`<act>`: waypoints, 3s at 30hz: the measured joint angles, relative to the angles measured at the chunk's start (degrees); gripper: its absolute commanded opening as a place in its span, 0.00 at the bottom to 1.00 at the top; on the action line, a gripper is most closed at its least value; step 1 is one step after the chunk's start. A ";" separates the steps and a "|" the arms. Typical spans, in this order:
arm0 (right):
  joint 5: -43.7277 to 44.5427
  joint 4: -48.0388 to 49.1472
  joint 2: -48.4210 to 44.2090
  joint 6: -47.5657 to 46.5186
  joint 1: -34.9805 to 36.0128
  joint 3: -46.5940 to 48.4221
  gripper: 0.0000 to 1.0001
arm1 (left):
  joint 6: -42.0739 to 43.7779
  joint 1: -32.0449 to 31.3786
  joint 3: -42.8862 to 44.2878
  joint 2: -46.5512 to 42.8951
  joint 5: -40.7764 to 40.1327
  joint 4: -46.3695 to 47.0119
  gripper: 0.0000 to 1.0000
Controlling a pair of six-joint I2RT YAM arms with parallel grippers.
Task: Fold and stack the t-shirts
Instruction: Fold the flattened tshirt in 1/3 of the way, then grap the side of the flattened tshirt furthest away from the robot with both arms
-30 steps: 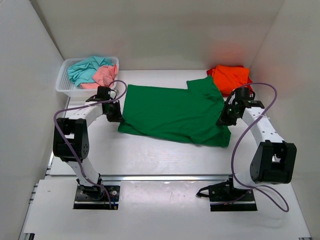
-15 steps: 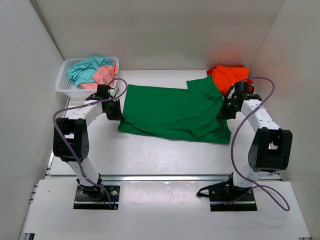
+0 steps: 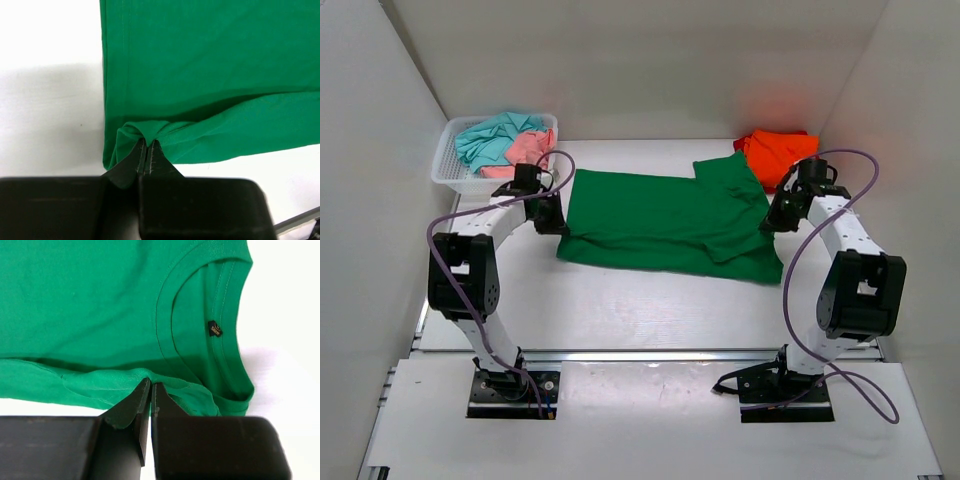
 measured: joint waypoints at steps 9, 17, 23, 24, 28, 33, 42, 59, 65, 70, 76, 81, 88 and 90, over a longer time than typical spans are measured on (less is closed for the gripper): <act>1.40 2.56 1.60 1.57 -0.63 -0.74 0.59 | -1.03 0.35 8.37 7.82 -0.28 -2.08 0.58; 7.48 4.74 -1.97 1.33 1.64 -3.41 0.43 | -0.68 -1.14 7.82 4.33 -1.84 -4.07 0.32; 6.93 8.76 -2.08 3.10 9.66 -8.04 0.42 | -2.34 -8.20 5.40 5.11 -3.19 -1.01 0.14; 6.49 9.57 -1.75 3.56 10.99 -9.25 0.42 | -2.60 -9.33 4.92 5.97 -3.45 -0.74 0.14; 5.07 10.71 1.66 4.92 14.03 -12.92 0.43 | -3.17 -11.54 2.84 9.66 -5.79 -2.27 0.17; 4.68 12.48 1.31 5.84 14.84 -17.62 0.43 | -3.08 -12.48 -2.78 5.49 -8.20 -2.21 0.15; 2.69 15.89 -7.17 7.34 18.18 -27.19 0.40 | -1.01 -17.79 -12.52 -2.89 -9.60 -7.65 0.10; 0.31 3.30 -34.18 17.49 26.47 -40.24 0.39 | 1.27 -11.98 -18.64 -24.24 -9.29 -23.71 0.26; -2.56 0.61 -31.45 13.53 20.22 -24.22 0.48 | 3.74 -6.54 -9.75 -23.23 -9.57 -22.69 0.41; -2.54 2.40 -16.20 6.60 14.19 -11.56 0.53 | 4.94 -4.13 -4.48 -14.36 -12.31 -17.68 0.49; 0.66 2.21 5.07 -0.24 10.82 2.71 0.55 | 4.66 1.60 1.07 -0.74 -14.51 -10.05 0.54; 2.86 1.90 15.47 -3.43 9.42 12.66 0.56 | 3.17 4.09 7.28 7.13 -16.28 -5.25 0.55; 4.48 0.63 25.29 -5.20 7.58 24.09 0.57 | 1.51 3.98 14.03 13.79 -16.87 -1.16 0.56; 4.68 0.66 26.88 -5.25 7.45 25.99 0.59 | 1.33 3.82 15.30 15.72 -16.96 -1.29 0.56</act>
